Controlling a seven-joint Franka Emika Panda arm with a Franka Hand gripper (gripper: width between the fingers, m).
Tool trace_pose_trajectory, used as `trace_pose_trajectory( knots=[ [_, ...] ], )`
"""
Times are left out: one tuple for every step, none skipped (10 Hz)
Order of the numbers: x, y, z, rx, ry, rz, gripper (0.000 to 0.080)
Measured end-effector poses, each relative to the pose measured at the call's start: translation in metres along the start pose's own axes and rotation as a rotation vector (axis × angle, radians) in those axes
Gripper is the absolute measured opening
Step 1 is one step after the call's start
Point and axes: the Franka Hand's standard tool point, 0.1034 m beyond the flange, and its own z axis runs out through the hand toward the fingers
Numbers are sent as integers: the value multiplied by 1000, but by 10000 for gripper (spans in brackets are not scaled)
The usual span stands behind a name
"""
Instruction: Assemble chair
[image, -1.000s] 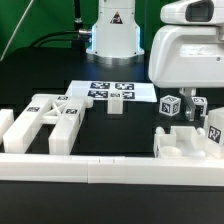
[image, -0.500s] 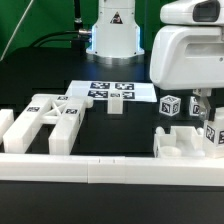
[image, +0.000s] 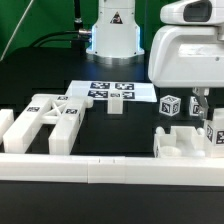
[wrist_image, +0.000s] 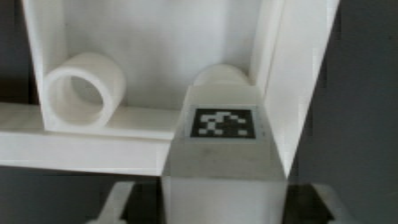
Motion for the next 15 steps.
trace_pose_trajectory(
  knots=[
    [-1, -1, 0, -2, -1, 82, 286],
    [-1, -1, 0, -4, -2, 178, 286],
    [-1, -1, 0, -4, -2, 234, 286],
    [-1, 0, 0, -4, -2, 288, 286],
    [-1, 0, 0, -4, -2, 368, 286],
    [-2, -1, 1, -4, -3, 468, 286],
    [-2, -1, 1, -1, -1, 581, 286],
    [-3, -1, 1, 7, 3, 698, 286],
    [-3, -1, 1, 12, 7, 777, 286],
    [-3, -3, 1, 17, 4, 909, 287],
    [-3, -4, 0, 15, 8, 1016, 287],
    [-3, -4, 0, 18, 4, 1128, 287],
    [-3, -4, 0, 23, -1, 1209, 287],
    [-3, -4, 0, 27, -6, 1271, 287],
    [-3, -4, 0, 33, -15, 1336, 287]
  ],
)
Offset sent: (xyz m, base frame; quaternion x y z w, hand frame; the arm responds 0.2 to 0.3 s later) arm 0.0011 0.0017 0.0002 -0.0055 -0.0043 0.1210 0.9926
